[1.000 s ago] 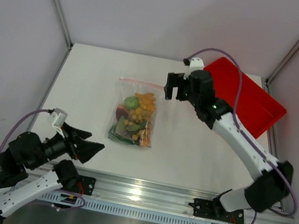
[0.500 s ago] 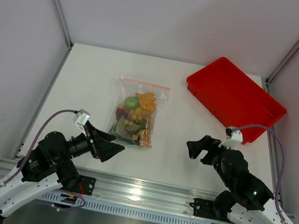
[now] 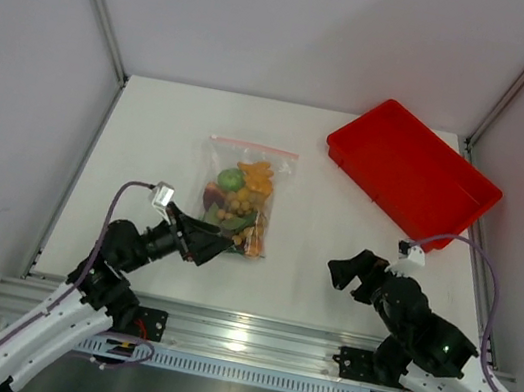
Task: Place the food in the zip-top bag and seal the zipper
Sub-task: Reset both arms
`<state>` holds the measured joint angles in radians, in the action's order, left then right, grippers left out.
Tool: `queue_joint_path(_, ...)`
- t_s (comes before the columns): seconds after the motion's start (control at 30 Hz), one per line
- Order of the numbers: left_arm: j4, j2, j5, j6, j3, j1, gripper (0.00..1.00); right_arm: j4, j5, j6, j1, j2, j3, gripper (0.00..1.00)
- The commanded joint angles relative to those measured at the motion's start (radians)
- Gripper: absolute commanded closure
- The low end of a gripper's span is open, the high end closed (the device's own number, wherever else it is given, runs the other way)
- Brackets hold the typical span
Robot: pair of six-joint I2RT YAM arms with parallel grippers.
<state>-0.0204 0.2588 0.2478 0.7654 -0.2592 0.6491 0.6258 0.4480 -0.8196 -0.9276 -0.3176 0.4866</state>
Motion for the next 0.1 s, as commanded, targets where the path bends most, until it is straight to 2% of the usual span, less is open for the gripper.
queue_joint_path(0.0,-0.22,0.149,0.23,0.086,0.024,-0.139,0.0,-0.044,0.04,-0.015,-0.007,-0.015,-0.008,0.0)
queue_joint_path(0.07,-0.321,0.168,0.274,0.116,0.064,-0.173,0.01,-0.061,0.037,-0.009,-0.007,-0.023,-0.016,0.0)
